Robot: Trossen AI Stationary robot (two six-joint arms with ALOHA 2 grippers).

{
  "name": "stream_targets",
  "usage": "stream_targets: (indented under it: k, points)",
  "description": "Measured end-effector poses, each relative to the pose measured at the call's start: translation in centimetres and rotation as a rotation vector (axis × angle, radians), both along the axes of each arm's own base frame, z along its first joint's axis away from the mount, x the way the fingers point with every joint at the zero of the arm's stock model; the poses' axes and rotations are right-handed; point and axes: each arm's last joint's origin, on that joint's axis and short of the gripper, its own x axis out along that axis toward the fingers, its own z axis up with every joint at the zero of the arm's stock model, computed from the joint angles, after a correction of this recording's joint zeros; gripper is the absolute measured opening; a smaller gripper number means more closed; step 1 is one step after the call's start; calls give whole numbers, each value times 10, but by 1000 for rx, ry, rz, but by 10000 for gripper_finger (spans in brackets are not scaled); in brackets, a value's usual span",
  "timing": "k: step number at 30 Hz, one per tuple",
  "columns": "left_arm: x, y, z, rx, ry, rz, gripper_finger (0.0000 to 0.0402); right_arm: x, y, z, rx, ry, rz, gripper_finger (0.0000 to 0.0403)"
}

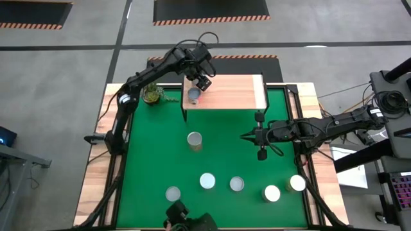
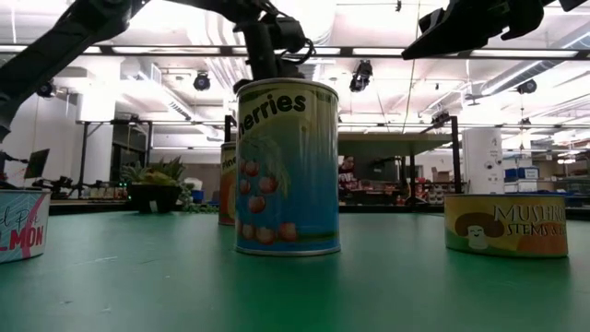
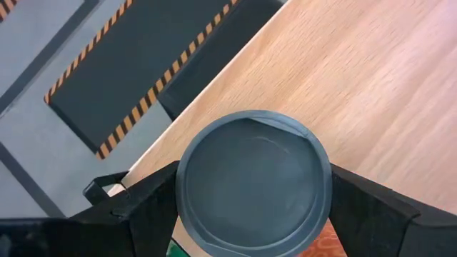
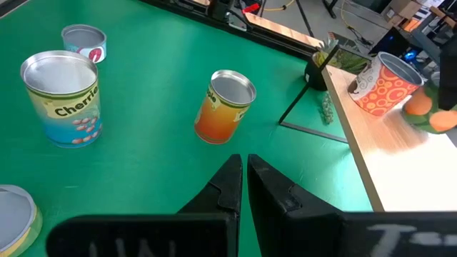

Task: Pick and place cans onto a shelf
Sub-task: Put the canned peach on the shelf

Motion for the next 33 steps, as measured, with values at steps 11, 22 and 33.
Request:
stream_targets:
  k: [11,22,33]
  points:
    - [-3,-1,-2,-17,31,-1,290,0,0,0,0,2,0,13]
    - [-4,-2,-3,-27,39,13,312,0,0,0,0,2,0,13]
    - [-6,-3,9,-12,17,6,319,0,0,0,0,1,0,13]
